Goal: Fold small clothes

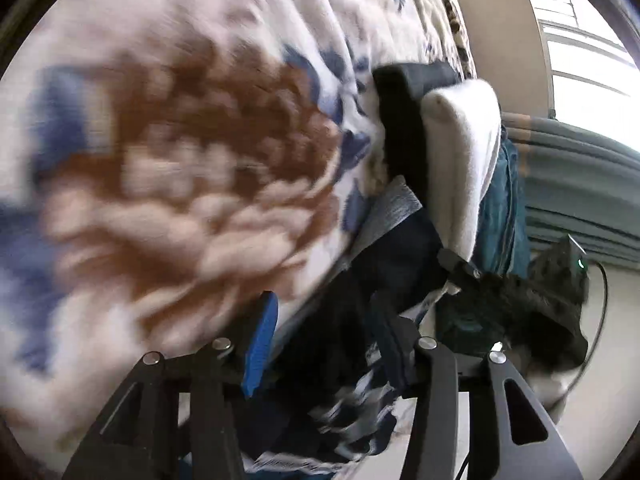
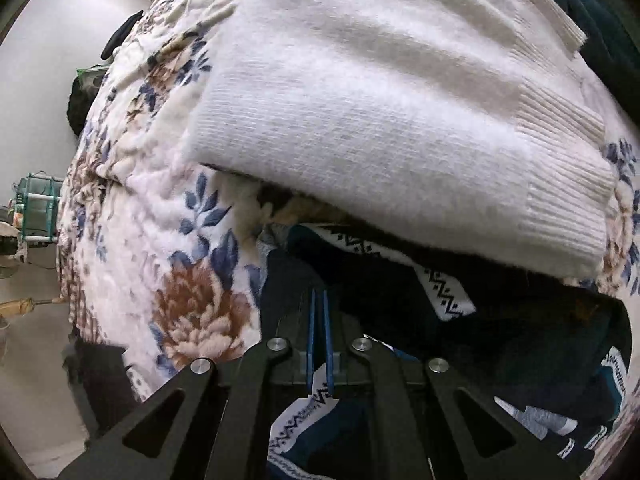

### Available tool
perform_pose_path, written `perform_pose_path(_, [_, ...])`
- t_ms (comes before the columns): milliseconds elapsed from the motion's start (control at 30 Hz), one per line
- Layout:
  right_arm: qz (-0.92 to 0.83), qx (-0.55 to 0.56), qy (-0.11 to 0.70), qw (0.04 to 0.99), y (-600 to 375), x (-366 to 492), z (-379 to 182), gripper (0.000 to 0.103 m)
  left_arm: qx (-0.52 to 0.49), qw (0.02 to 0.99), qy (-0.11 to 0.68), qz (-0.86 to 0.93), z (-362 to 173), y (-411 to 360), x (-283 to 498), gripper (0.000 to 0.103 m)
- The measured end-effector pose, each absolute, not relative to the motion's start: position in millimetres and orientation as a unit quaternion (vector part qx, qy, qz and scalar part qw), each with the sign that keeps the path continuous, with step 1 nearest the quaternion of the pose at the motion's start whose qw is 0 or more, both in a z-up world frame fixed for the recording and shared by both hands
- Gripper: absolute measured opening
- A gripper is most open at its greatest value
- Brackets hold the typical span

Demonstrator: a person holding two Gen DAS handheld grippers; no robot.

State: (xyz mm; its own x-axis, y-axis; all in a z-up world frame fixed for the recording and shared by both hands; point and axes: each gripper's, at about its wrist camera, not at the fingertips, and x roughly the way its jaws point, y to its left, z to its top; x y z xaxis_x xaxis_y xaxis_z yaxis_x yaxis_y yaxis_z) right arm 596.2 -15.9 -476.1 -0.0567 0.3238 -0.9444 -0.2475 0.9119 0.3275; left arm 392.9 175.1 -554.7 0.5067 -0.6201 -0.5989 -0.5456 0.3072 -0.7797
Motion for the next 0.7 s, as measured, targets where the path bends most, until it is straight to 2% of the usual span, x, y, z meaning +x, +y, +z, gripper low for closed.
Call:
perform_pose_path(67, [0.209,0.029,0.69,0.692,-16.7,594.1,-469.3,0.004,-0.566,0.649,0.507,-0.029,-556.4,164.7,408.2,0.037])
perform_pose_path(100, [0.206,0.028,0.688,0.696,-17.6,594.2,-466.5,0.004,-0.536,0.662,0.522,-0.025,-554.3,158.3,412.1,0.002])
perform_pose_path(267, [0.194,0.022,0.683,0.704,-20.9,601.5,-468.4,0.003,-0.446,0.701,0.556,-0.02,-541.4,141.7,408.2,0.004])
perform_pose_path(300, [0.19,0.015,0.682,0.706,-19.4,602.8,-471.8,0.0,-0.438,0.699,0.565,-0.022,-539.9,139.5,408.0,0.005])
perform_pose_path(400, [0.169,-0.022,0.685,0.708,-17.8,612.3,-479.6,0.0,-0.437,0.695,0.571,-0.003,-529.1,148.8,399.8,0.01])
perform_pose_path(433, [0.158,-0.015,0.687,0.709,-24.3,614.1,-475.8,0.0,-0.429,0.698,0.573,0.01,-524.2,151.0,396.4,0.017])
perform_pose_path(467, [0.155,-0.002,0.684,0.713,-31.9,612.9,-468.3,0.001,-0.424,0.705,0.568,0.016,-516.5,156.3,393.2,0.02])
perform_pose_path(500, [0.159,0.01,0.682,0.714,-38.0,610.1,-462.4,0.005,-0.424,0.717,0.553,0.015,-506.7,161.5,388.7,0.025])
perform_pose_path(567, [0.17,0.041,0.678,0.714,-57.9,594.4,-448.2,0.023,-0.414,0.736,0.536,0.007,-494.9,162.5,386.8,0.044])
perform_pose_path(600, [0.171,0.051,0.677,0.714,-66.1,585.3,-445.4,0.035,-0.403,0.75,0.524,-0.014,-484.3,157.4,389.5,0.057])
perform_pose_path(633, [0.17,0.058,0.682,0.709,-75.6,571.9,-446.2,0.037,-0.392,0.757,0.522,-0.03,-480.2,151.0,391.7,0.061])
perform_pose_path(700, [0.165,0.062,0.694,0.698,-88.5,548.2,-454.5,0.037,-0.326,0.773,0.541,-0.059,-476.9,123.7,406.3,0.061])
